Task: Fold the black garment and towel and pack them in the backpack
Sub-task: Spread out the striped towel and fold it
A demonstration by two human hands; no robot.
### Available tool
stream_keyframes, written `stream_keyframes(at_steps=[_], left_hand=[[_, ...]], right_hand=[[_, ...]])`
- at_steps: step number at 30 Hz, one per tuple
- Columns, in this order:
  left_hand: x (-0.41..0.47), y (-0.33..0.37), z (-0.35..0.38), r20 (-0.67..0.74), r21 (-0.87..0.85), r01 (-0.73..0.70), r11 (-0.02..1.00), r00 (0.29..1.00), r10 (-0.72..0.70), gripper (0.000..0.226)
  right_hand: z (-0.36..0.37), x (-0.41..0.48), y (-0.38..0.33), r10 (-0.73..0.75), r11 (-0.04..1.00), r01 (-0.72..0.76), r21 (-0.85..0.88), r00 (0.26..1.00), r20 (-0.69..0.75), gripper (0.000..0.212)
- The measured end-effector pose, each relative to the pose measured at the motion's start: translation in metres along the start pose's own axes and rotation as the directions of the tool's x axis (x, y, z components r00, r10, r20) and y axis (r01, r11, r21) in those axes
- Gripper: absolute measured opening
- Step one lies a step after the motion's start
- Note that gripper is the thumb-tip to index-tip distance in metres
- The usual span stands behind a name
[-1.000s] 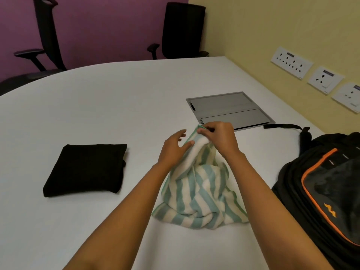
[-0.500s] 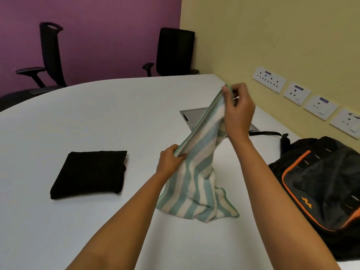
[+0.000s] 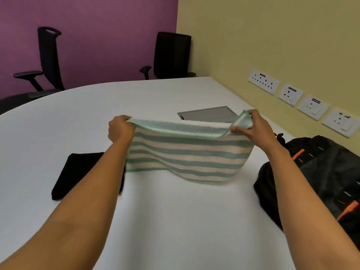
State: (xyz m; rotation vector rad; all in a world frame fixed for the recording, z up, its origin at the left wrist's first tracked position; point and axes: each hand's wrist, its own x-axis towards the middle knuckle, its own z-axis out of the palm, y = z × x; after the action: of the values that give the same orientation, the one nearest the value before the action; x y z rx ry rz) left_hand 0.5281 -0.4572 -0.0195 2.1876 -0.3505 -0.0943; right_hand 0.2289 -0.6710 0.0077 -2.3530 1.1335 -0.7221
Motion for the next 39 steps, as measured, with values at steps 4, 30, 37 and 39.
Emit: stream_keyframes(at_steps=[4,30,37,39], left_hand=[[0.007,0.026,-0.009,-0.079,-0.119,-0.155,0.981,0.986,0.146,0.040],[-0.069,-0.156,0.024,0.838,0.396,-0.450,0.800,0.534,-0.115,0.048],[-0.090,-0.149,0.065,0.594,0.275,-0.468,0.840,0.769,0.235,0.031],[-0.103,-0.156,0.078,0.575,0.285,-0.499,0.818,0.772,0.270,0.036]], right_hand=[[-0.004,0.016,0.004,-0.099,0.994,0.079,-0.078,0.950,-0.296,0.033],[0.110,-0.223,0.117,0.572,0.747,-0.617,-0.248,0.786,-0.233,0.034],[0.105,-0.180,0.109,0.533,0.811,-0.583,0.040,0.710,-0.460,0.041],[0.110,-0.169,0.115,0.611,0.766,-0.643,-0.016,0.735,-0.292,0.042]])
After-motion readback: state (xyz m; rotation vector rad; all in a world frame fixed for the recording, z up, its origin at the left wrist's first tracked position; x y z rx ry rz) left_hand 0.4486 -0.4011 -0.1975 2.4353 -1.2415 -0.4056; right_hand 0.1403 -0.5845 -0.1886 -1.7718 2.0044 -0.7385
